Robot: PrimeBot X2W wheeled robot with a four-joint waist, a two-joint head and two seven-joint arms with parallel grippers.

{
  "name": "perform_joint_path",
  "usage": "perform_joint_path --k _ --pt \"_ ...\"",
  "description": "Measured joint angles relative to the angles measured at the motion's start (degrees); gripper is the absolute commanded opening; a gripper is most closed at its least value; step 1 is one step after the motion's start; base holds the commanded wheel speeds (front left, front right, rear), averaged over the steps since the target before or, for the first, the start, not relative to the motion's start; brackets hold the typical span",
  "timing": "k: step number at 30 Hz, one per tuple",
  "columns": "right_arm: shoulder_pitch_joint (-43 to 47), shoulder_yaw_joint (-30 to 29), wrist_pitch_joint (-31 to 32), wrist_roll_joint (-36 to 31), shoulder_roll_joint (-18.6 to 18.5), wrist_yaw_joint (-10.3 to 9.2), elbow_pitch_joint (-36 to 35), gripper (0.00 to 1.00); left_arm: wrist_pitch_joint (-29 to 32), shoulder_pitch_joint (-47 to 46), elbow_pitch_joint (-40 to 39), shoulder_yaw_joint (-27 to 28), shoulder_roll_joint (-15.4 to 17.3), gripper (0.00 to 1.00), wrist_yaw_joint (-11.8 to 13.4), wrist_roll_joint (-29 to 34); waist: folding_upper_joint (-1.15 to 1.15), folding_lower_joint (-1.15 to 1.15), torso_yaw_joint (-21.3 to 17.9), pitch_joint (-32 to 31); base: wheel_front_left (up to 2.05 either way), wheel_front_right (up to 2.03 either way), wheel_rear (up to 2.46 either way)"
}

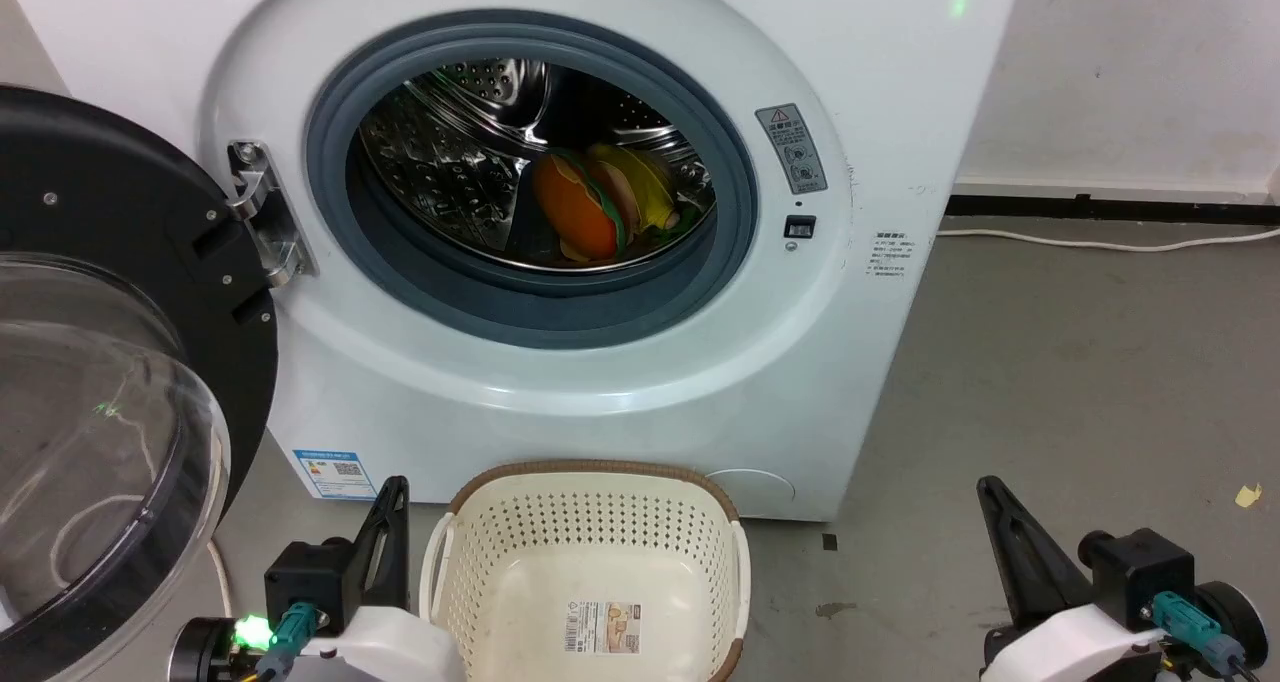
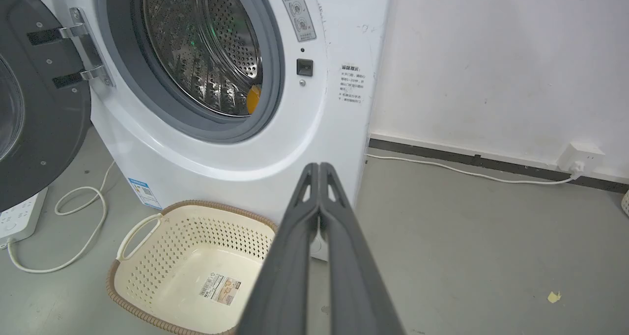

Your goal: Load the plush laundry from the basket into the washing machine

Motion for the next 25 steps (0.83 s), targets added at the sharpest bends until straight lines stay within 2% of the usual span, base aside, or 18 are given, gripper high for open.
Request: perform_joint_path --k 25 --pt "-1.3 0.1 2.33 -1.46 0.0 0.0 -0.75 0.0 2.27 -0.31 -1.22 1.25 -0.18 0.0 -0.24 2.07 0.0 0.0 -0.86 0.44 0.0 0.0 0.0"
